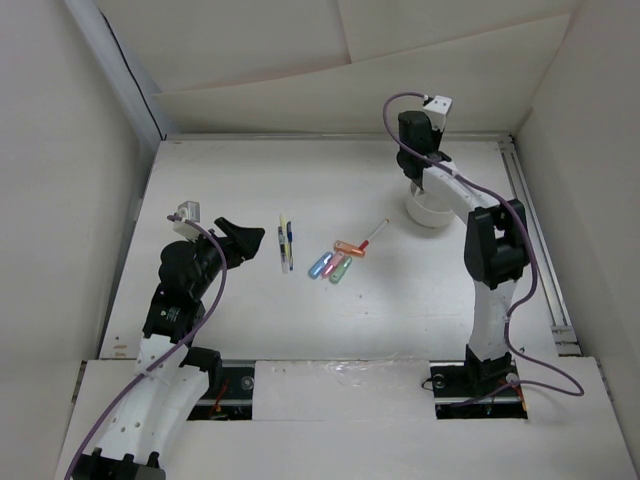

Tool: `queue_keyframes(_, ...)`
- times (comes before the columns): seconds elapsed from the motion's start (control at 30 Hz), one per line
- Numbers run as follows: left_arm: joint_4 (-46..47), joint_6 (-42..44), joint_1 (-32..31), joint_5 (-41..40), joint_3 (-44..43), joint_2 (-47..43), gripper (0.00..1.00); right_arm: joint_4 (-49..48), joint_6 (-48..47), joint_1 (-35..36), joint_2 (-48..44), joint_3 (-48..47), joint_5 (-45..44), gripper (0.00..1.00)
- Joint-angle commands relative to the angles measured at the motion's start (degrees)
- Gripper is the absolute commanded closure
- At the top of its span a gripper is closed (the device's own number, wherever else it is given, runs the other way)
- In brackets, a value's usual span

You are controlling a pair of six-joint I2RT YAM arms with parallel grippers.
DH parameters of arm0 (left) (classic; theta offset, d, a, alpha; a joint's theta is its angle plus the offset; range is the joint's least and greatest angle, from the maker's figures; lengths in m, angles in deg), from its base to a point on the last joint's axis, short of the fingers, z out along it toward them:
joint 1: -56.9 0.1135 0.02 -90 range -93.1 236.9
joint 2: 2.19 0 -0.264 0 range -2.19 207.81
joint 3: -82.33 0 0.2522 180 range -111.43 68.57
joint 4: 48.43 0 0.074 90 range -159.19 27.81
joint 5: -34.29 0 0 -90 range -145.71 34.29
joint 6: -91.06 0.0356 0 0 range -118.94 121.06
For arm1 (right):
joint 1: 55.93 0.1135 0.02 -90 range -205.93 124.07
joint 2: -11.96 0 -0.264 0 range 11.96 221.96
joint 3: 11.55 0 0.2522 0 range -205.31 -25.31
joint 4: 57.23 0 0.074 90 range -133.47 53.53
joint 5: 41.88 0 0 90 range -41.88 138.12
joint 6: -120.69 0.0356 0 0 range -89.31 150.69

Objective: Sort the stationery into containers
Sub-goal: Place the pen in the storage box.

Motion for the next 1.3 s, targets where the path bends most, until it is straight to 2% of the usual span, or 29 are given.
queue_keyframes(0.0, 2.63, 0.01, 0.37, 0.06, 0.4, -0.58, 0.33, -3.01, -0.37, 0.61, -0.68, 0.48, -2.97, 1.0)
queue_keyframes(0.3, 2.63, 0.01, 0.37, 0.06, 0.4, -0.58, 0.33, -3.01, -0.37, 1.14, -0.15, 1.01, -4.2, 0.97)
queue_keyframes(0.53, 2.63, 0.01, 0.37, 0.06, 0.4, -1.11, 0.33, -3.01, -0.37, 1.66, -0.15, 1.54, -4.73, 0.88)
queue_keyframes(0.63, 2.63, 0.01, 0.37, 0.06, 0.4, -1.11, 0.33, -3.01, -0.37, 2.19, -0.15, 1.54, -4.73, 0.84)
queue_keyframes(0.83, 2.63, 0.01, 0.37, 0.06, 0.93, -1.64, 0.33, -3.01, -0.37, 2.19, -1.21, 2.06, -5.25, 0.67)
queue_keyframes(0.93, 2.63, 0.01, 0.37, 0.06, 0.93, -1.64, 0.33, -3.01, -0.37, 2.19, -2.35, 2.06, -5.25, 0.64)
queue_keyframes(1.1, 2.63, 0.01, 0.37, 0.06, 0.93, -1.64, 0.33, -3.01, -0.37, 2.19, -3.58, 2.59, -4.73, 0.64)
queue_keyframes(1.27, 2.63, 0.01, 0.37, 0.06, 0.93, -1.64, 0.33, -1.7, 0.33, 5.17, -10.15, 3.73, -2.28, 0.65)
